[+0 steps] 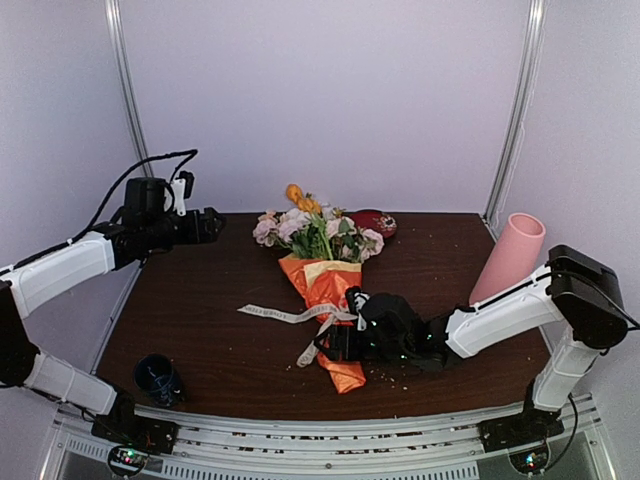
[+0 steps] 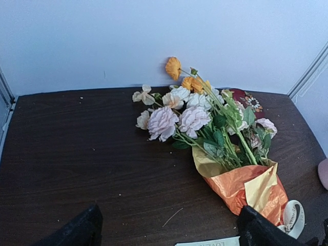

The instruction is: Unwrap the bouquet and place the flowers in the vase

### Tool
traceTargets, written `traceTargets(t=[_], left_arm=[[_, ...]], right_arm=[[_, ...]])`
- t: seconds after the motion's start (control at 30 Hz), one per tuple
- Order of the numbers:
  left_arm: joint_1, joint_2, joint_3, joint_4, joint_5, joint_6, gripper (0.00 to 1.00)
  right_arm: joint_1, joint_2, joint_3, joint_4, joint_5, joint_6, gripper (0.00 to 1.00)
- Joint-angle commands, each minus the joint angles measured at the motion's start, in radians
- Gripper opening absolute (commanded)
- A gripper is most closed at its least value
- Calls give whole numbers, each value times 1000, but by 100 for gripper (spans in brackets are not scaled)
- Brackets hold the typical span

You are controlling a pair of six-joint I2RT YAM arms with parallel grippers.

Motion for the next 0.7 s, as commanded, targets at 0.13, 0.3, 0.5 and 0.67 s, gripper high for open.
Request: traceTargets(t=[0.13,0.3,0.5,0.67], left_arm=[[3,21,5,54,56,-12,93],[-32,36,3,53,59,-10,92],[-136,74,26,24,22,24,91],[-267,110,27,14,-30,68,88]], right_arm=[[8,-13,35,63,-29,5,80],[7,-198,74,-174,179,-117,81],[-43,-313,202,-449,365,-272,82],[-96,-312,273,-528,363,-342,79]])
